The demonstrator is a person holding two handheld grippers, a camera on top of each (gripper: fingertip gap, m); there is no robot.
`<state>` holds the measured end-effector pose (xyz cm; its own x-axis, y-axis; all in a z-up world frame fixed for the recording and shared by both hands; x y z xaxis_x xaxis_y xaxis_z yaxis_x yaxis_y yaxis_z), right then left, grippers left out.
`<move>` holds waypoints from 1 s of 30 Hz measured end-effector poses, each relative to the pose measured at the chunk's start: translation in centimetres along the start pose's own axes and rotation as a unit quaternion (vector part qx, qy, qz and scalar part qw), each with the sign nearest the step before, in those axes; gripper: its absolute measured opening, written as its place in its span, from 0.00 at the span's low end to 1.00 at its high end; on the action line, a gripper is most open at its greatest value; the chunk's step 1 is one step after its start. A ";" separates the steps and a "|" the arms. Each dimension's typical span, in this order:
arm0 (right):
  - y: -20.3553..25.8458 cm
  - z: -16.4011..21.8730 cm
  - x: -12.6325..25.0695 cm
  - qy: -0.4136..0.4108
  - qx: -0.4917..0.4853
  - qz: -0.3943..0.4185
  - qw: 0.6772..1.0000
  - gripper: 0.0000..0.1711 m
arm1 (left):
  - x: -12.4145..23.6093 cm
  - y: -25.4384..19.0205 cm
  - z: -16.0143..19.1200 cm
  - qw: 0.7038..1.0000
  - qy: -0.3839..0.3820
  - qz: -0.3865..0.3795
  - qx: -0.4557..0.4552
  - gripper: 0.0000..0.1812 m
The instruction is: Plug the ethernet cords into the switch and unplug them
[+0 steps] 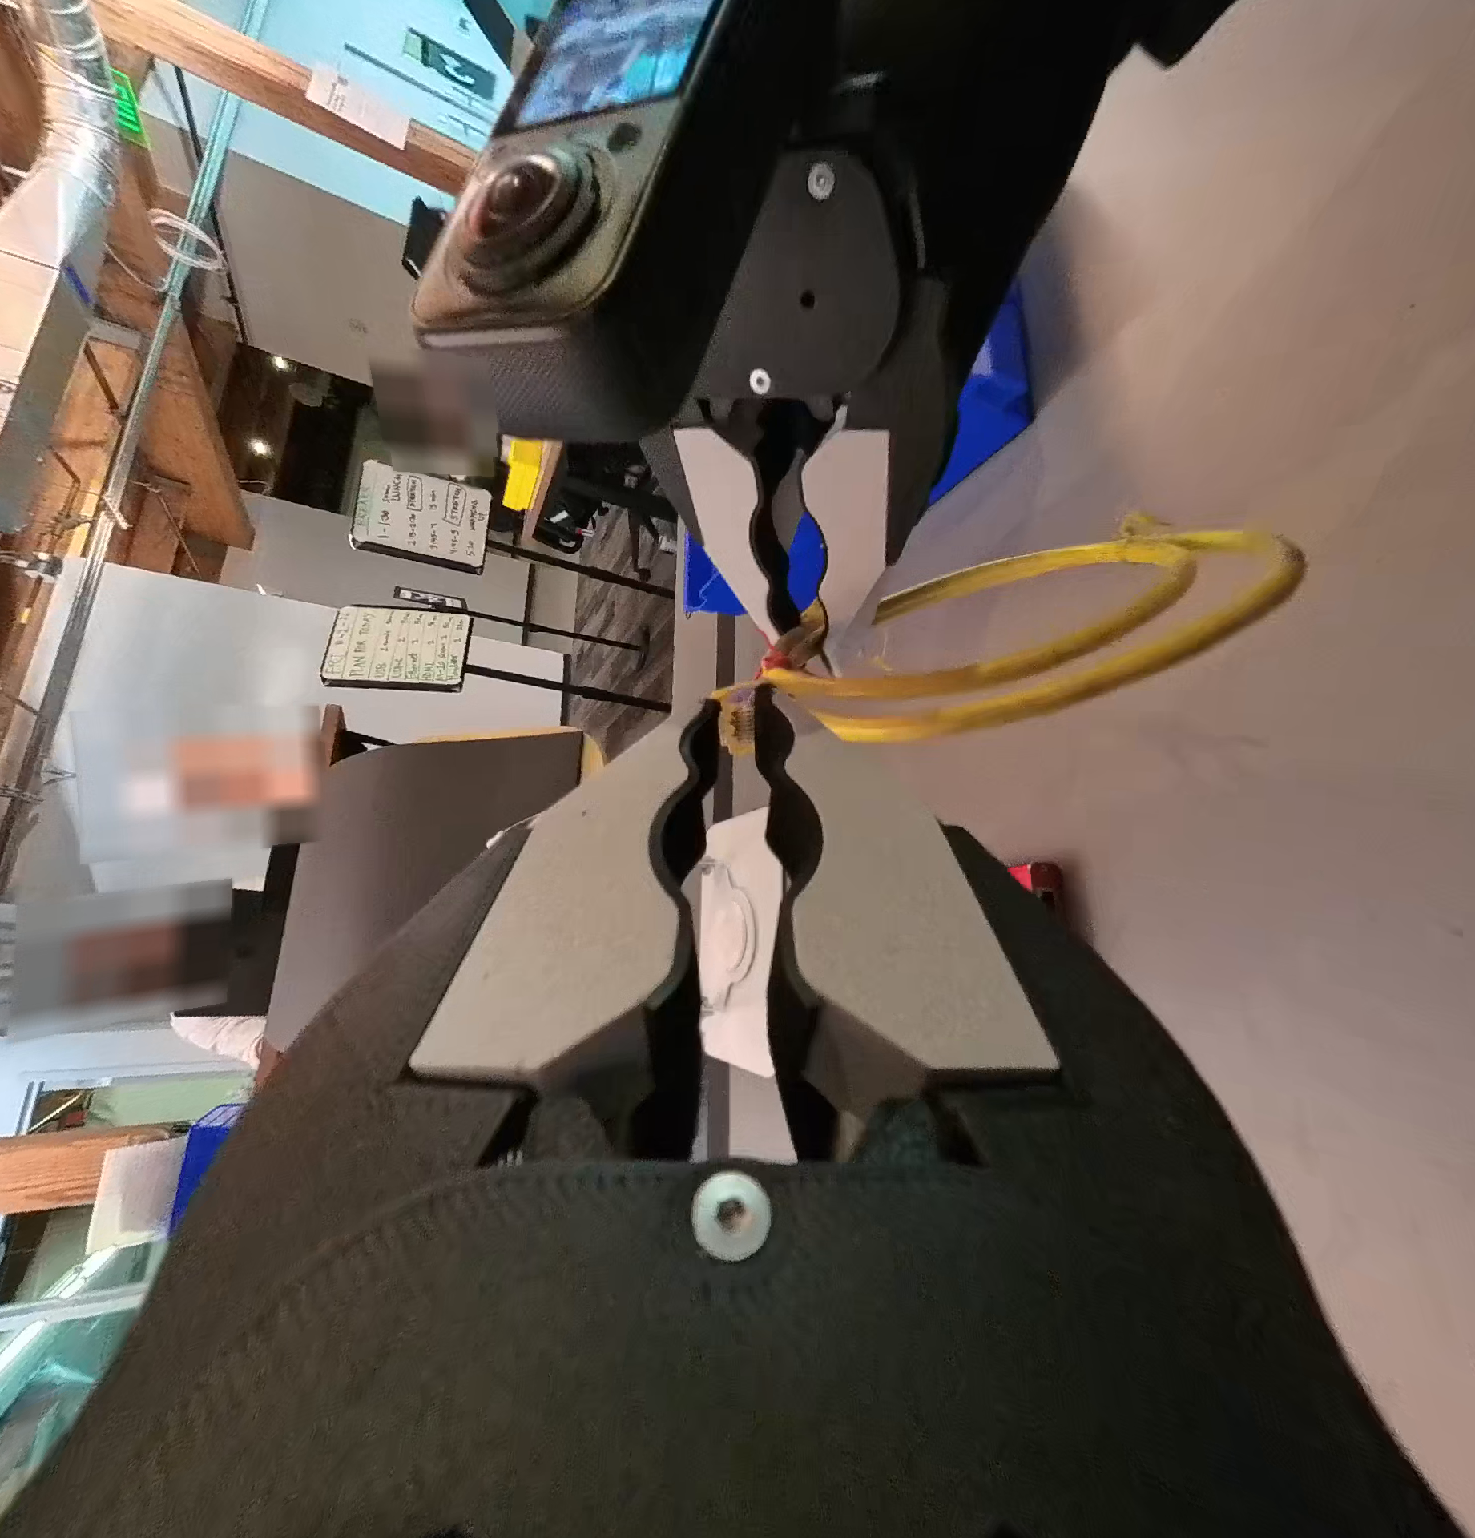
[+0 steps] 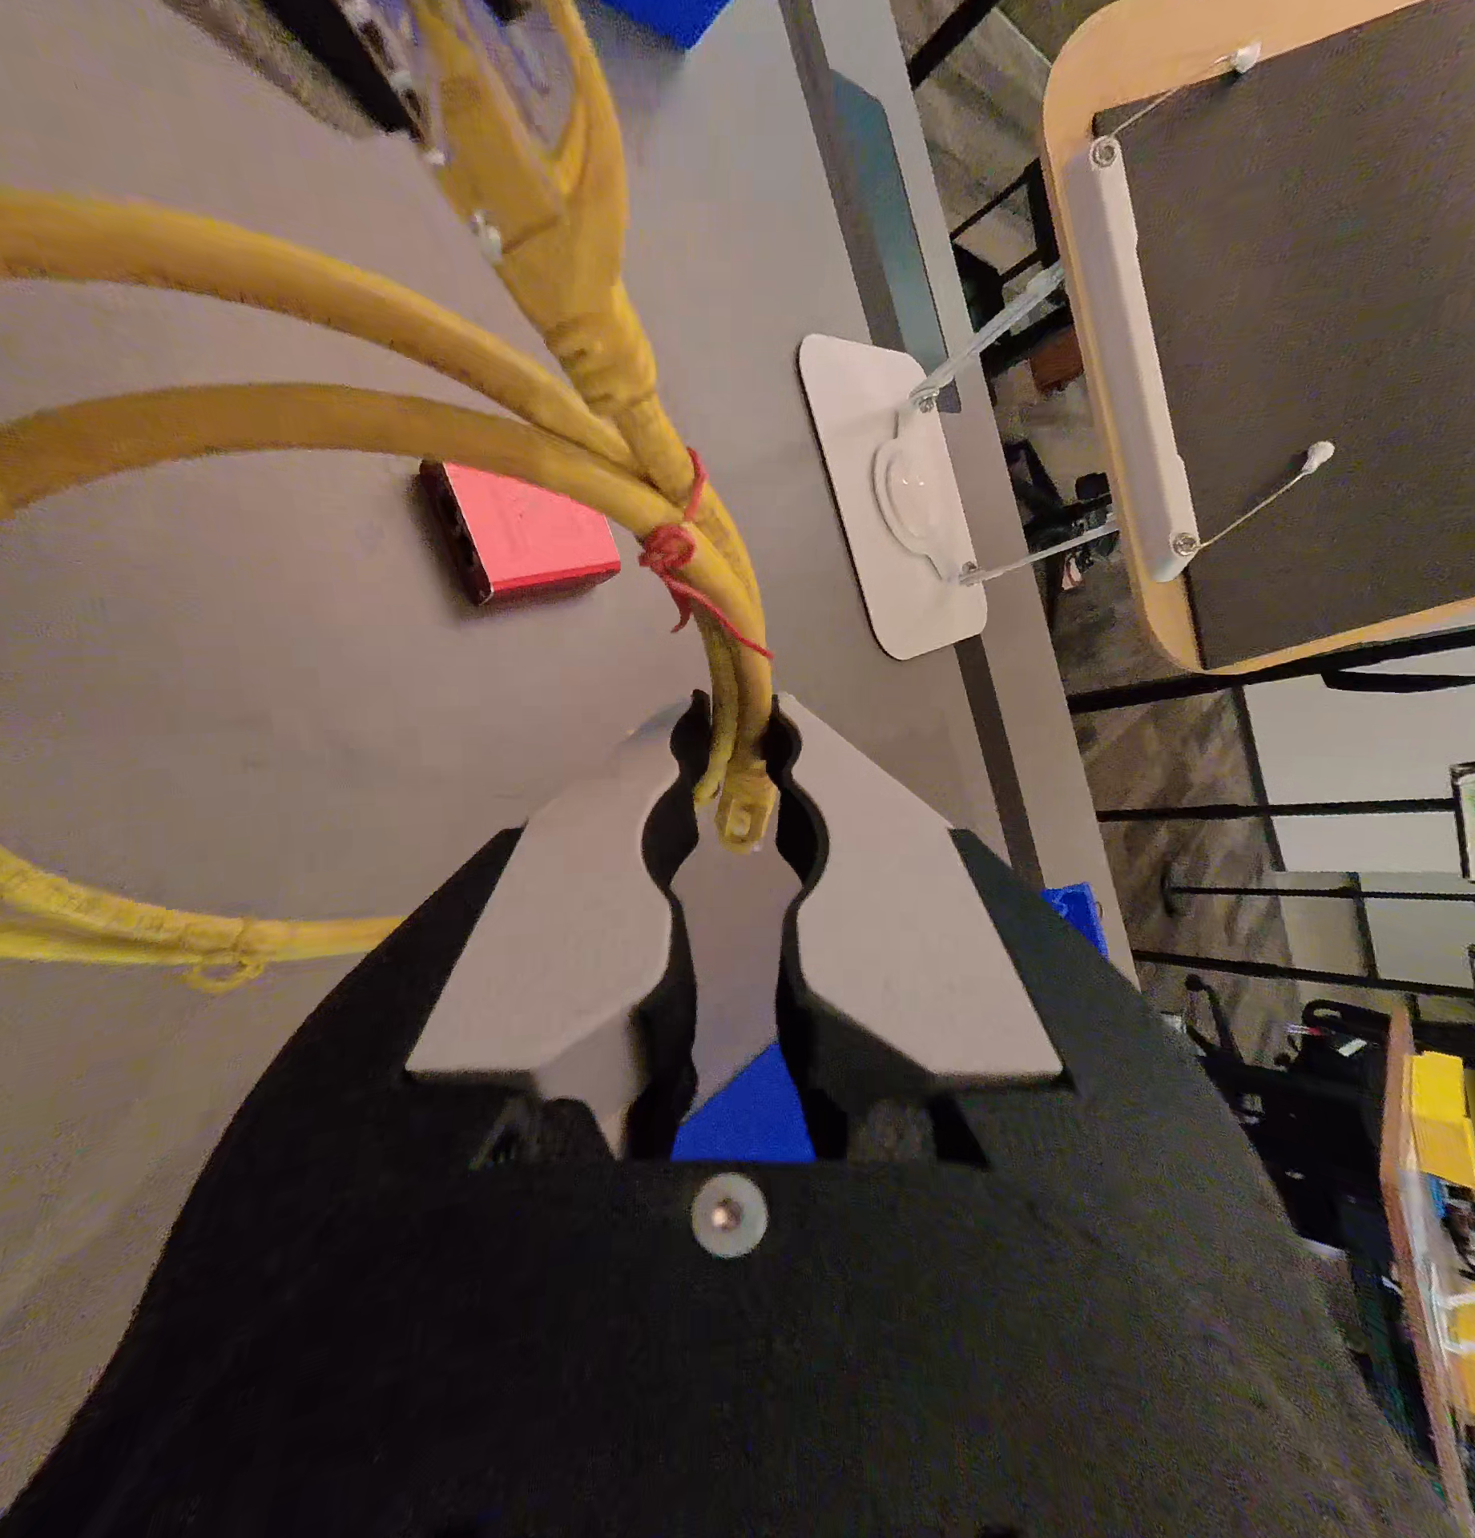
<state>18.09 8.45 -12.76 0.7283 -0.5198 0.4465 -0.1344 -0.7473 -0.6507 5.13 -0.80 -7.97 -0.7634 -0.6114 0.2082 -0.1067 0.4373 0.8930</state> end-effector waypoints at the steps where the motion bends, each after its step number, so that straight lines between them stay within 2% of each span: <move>1: 0.0 0.0 0.1 0.002 -0.001 -0.003 1.000 0.07 | 0.0 0.1 0.2 1.000 -0.002 -0.002 0.006 0.03; 2: -0.1 -0.2 0.4 -0.003 -0.008 -0.006 1.000 0.07 | 0.0 0.3 0.3 1.000 -0.004 -0.004 0.017 0.03; 5: -1.0 -0.7 2.3 -0.054 -0.036 -0.021 0.998 0.18 | 0.2 0.9 1.2 1.000 0.006 -0.003 0.026 0.03; 8: -1.5 -2.0 4.1 -0.099 -0.034 -0.021 0.994 0.21 | 0.1 0.6 1.2 1.000 0.010 0.004 0.020 0.03; 12: 0.3 -4.4 3.6 -0.142 0.033 -0.036 0.989 0.18 | -0.2 0.0 0.5 1.000 -0.005 0.012 0.015 0.03; 14: 1.1 -4.7 2.9 -0.136 0.073 -0.040 0.987 0.09 | -0.1 0.1 0.4 1.000 -0.003 0.009 0.010 0.03; 16: 1.7 -5.1 2.4 -0.129 0.097 -0.047 0.986 0.08 | 0.0 -0.1 0.1 1.000 -0.009 0.017 0.006 0.04; 18: 2.1 -5.1 1.8 -0.106 0.132 -0.048 0.984 0.02 | 0.0 -0.4 0.0 1.000 -0.007 0.020 -0.006 0.03; 21: 2.2 -4.9 1.3 -0.098 0.143 -0.051 0.984 0.01 | -0.2 -0.8 0.2 1.000 -0.006 0.021 -0.011 0.03; 26: 1.9 -4.5 1.4 -0.124 0.114 -0.067 0.983 0.03 | -0.1 -0.7 0.2 0.999 -0.016 0.027 -0.004 0.03; 30: 0.4 -3.7 2.4 -0.164 -0.018 -0.156 0.974 0.16 | 0.4 -0.2 0.0 0.999 -0.033 0.032 -0.004 0.04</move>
<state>17.27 5.42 -9.67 0.9123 -0.1101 0.3945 0.1079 -0.8645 -0.4908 4.80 -1.14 -8.08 -0.8088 -0.5377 0.2382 -0.0520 0.4688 0.8818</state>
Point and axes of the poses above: each gripper's, where its closed fingertips meet, x back along the fingers, z out of its underside, y = z × x across the jaws, the point moved 9 cm from there along x, back along the fingers, and after that the axes turned 13 degrees about -y, right-handed, at the moved point
